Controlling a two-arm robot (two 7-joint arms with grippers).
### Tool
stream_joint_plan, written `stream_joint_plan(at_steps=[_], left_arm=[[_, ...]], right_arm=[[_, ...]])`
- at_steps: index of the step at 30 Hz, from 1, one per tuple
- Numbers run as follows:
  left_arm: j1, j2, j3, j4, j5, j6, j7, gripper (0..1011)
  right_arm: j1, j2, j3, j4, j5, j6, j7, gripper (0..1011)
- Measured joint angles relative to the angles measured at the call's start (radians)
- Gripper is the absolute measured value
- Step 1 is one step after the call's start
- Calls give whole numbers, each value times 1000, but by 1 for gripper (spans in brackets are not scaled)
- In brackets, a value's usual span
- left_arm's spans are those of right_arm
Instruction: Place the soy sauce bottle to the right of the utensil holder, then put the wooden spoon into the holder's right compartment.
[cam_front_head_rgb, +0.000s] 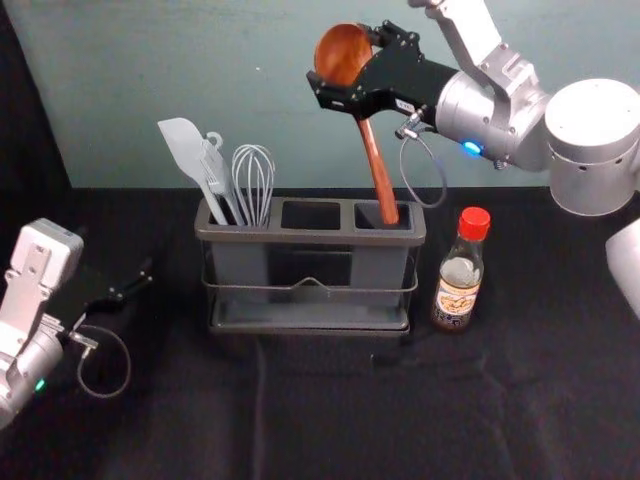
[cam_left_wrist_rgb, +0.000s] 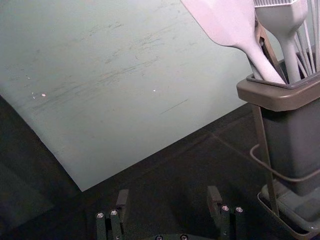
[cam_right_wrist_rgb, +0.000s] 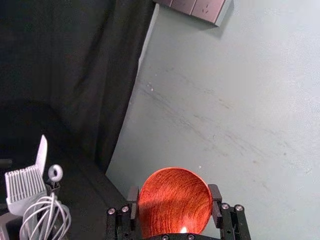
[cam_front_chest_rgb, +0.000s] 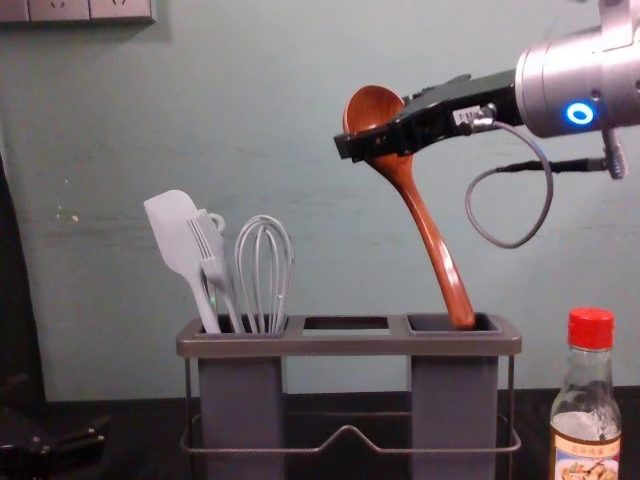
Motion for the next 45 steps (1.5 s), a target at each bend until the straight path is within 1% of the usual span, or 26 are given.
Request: stream_joint_plan(at_steps=[10, 13, 17, 18, 20, 23, 27, 30, 34, 40, 45], left_arm=[[0, 0, 0, 0, 0, 0, 0, 1011], [0, 0, 0, 0, 0, 0, 0, 1012], [0, 0, 0, 0, 0, 0, 0, 1011], [0, 0, 0, 0, 0, 0, 0, 1011], [0, 0, 0, 0, 0, 0, 0, 1011], [0, 0, 0, 0, 0, 0, 0, 1011], [0, 0, 0, 0, 0, 0, 0, 1011], [0, 0, 0, 0, 0, 0, 0, 1011], [0, 0, 0, 0, 0, 0, 0, 1011], [0, 0, 0, 0, 0, 0, 0, 1011], [0, 0, 0, 0, 0, 0, 0, 1011]], right_arm=[[-25, 7, -6, -12, -2, 3, -1, 846], [-36, 13, -7, -27, -3, 16, -1, 846], [-49, 26, -6, -61, -5, 52, 0, 847], [-55, 32, -1, -79, -6, 68, 0, 846], [-60, 39, 3, -97, -5, 82, 0, 846], [-67, 62, 9, -142, -2, 120, 20, 846], [-69, 88, 9, -185, 8, 157, 45, 846], [-71, 107, 12, -213, 18, 182, 61, 846], [-68, 130, 11, -231, 34, 209, 87, 846], [-70, 165, 8, -248, 64, 227, 117, 846], [-87, 188, 15, -268, 85, 234, 119, 846]])
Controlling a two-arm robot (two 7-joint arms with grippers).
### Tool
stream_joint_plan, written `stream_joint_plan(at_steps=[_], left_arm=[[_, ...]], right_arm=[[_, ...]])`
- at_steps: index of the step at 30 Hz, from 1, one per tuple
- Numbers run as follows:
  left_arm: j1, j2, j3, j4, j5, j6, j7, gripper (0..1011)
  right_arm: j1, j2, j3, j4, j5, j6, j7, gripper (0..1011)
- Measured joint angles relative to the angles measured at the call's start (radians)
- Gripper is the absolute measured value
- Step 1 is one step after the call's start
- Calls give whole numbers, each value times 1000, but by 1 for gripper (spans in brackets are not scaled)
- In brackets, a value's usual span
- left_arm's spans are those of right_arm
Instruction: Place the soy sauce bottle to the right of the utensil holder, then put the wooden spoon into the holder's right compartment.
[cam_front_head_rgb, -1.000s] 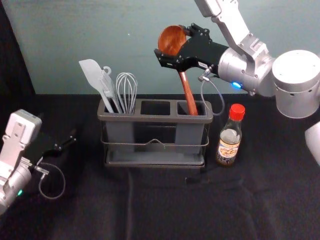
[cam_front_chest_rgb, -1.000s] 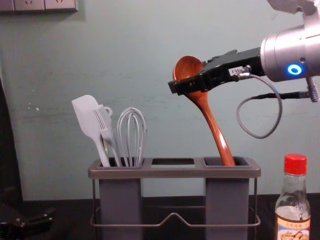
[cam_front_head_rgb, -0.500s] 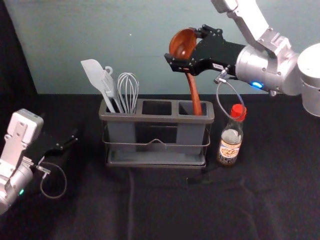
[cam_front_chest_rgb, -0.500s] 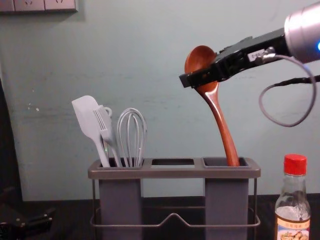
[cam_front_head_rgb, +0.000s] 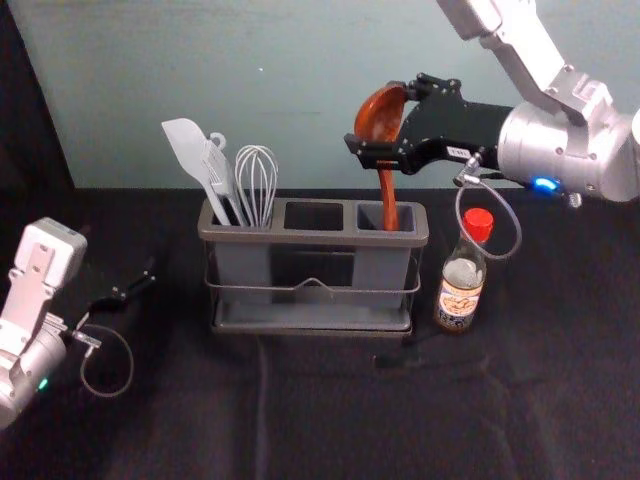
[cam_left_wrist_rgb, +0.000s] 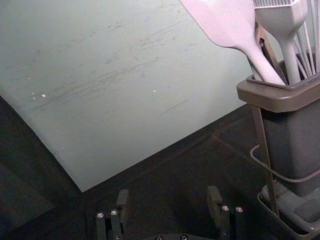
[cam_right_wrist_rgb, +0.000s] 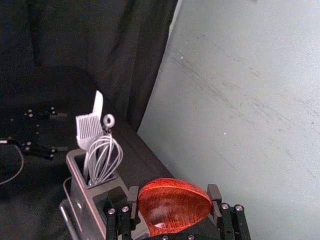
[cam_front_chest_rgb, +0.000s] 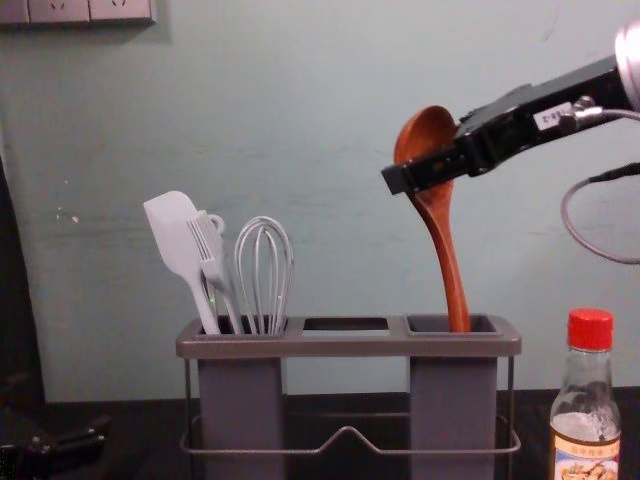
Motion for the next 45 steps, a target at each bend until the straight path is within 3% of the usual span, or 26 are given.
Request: stream_joint_plan(at_steps=[16, 45], left_arm=[[0, 0, 0, 0, 0, 0, 0, 1011], [0, 0, 0, 0, 0, 0, 0, 1011]], right_arm=[[-72, 55, 20, -46, 58, 8, -29, 846], [-76, 54, -24, 29, 89, -12, -54, 846]])
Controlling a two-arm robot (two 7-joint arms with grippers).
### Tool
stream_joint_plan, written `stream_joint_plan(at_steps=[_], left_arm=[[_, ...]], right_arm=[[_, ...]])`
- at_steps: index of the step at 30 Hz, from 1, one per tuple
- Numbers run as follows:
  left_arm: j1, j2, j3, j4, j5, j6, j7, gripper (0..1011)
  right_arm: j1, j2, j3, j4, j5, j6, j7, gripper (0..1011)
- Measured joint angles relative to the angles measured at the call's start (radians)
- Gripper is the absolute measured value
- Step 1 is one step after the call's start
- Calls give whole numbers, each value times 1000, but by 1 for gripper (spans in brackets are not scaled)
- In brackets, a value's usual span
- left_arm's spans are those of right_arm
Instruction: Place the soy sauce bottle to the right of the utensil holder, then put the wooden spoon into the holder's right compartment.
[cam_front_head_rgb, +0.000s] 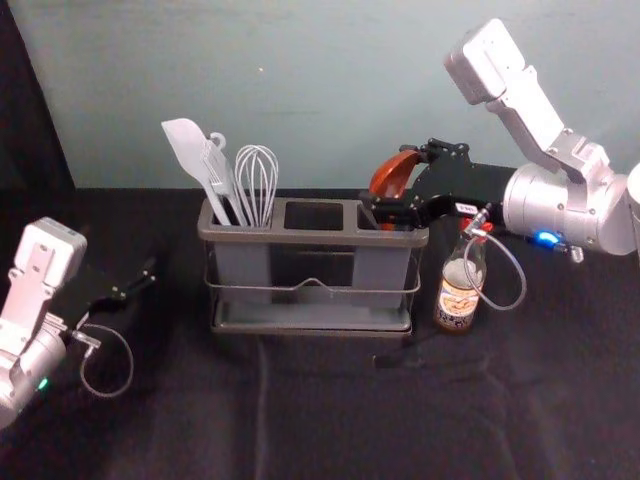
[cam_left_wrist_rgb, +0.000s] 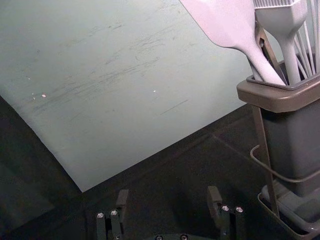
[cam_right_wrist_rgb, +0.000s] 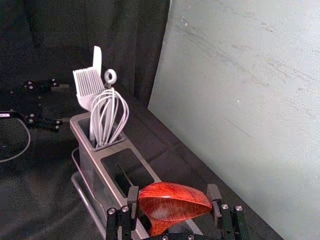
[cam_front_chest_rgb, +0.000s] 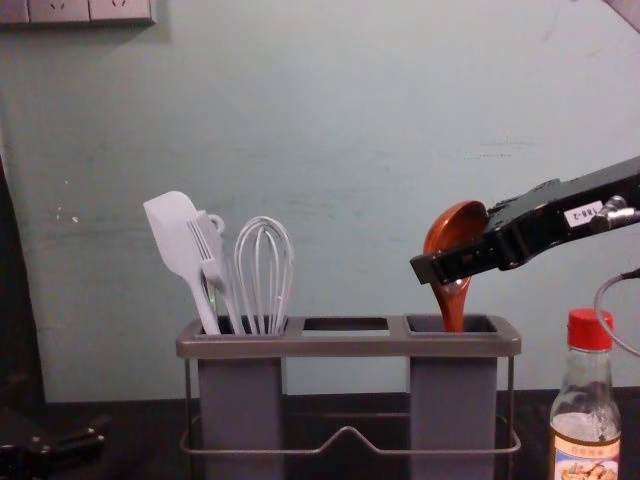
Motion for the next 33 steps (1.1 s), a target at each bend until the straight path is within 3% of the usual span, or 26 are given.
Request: stream_joint_plan(at_steps=[12, 18, 33], left_arm=[[0, 0, 0, 0, 0, 0, 0, 1011], [0, 0, 0, 0, 0, 0, 0, 1011], [0, 0, 0, 0, 0, 0, 0, 1011]], right_arm=[[-1, 0, 2, -2, -1, 0, 0, 854], [-1, 0, 2, -3, -1, 1, 1, 1002], [-8, 3, 2, -25, -14, 9, -16, 1000]])
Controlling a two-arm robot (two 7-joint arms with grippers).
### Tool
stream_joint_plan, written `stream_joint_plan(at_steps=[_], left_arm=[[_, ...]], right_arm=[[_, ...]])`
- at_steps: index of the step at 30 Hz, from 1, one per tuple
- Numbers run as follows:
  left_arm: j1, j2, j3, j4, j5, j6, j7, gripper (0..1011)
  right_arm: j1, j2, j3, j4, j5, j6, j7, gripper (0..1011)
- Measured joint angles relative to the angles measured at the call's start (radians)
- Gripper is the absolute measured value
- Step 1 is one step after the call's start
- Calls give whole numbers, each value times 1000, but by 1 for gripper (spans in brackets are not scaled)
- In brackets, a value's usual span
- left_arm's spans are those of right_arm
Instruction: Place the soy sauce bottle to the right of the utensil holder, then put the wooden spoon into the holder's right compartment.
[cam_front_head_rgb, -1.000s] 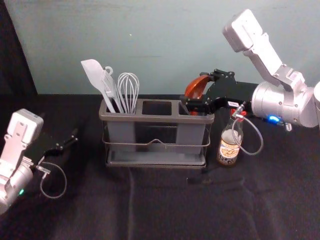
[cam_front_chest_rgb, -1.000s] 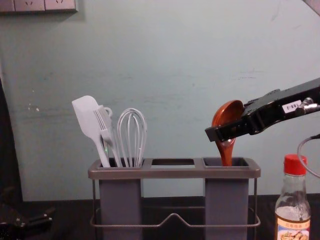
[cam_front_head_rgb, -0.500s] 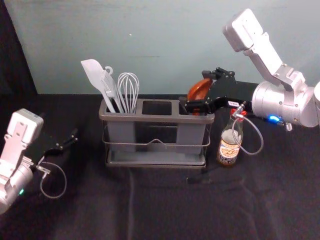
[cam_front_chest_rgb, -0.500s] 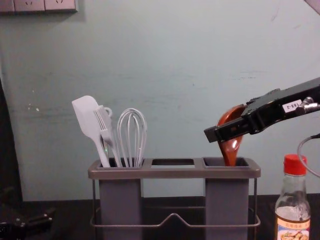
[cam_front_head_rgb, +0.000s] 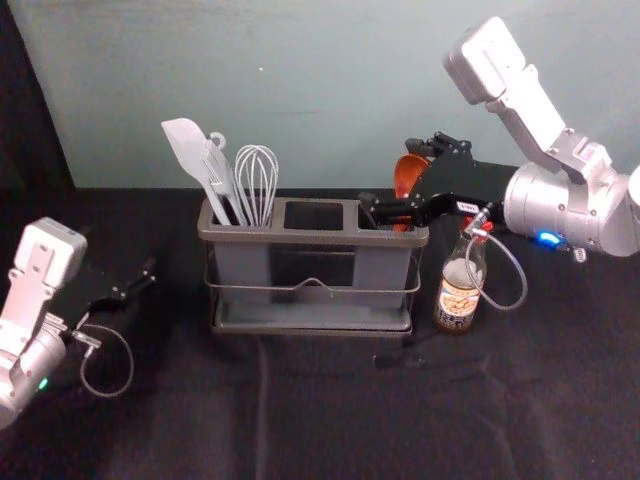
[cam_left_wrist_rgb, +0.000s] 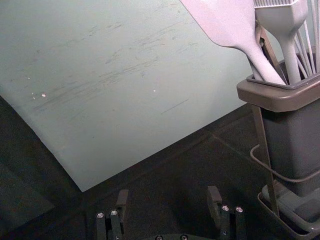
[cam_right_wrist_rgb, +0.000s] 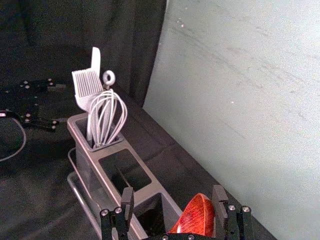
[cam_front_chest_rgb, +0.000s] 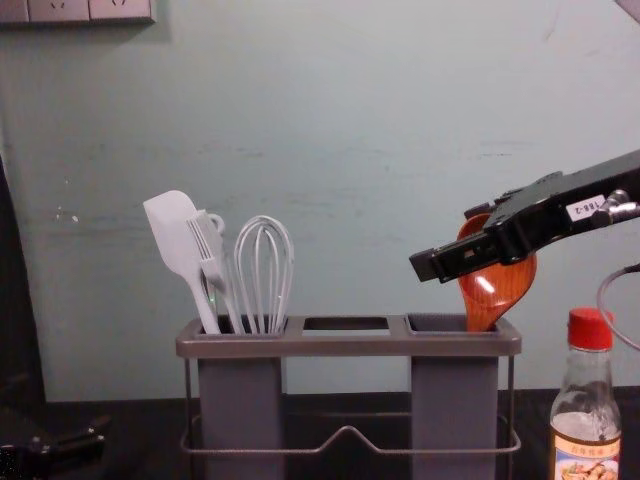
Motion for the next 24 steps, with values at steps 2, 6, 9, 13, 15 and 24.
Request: stream_joint_plan(at_steps=[2, 6, 9, 13, 15, 24], left_arm=[[0, 0, 0, 0, 0, 0, 0, 1011], [0, 0, 0, 0, 0, 0, 0, 1011], [0, 0, 0, 0, 0, 0, 0, 1011], [0, 0, 0, 0, 0, 0, 0, 1011], [0, 0, 0, 0, 0, 0, 0, 1011], [0, 0, 0, 0, 0, 0, 0, 1011]], right_arm=[[-13, 2, 6, -22, -9, 5, -20, 1000], [-52, 3, 33, -67, -24, -3, -61, 1000], [-87, 0, 56, -103, -40, -23, -98, 1002], [-143, -7, 84, -159, -73, -47, -163, 1002], [-196, -17, 108, -207, -103, -70, -224, 1000], [-370, -40, 160, -324, -199, -175, -391, 1000]])
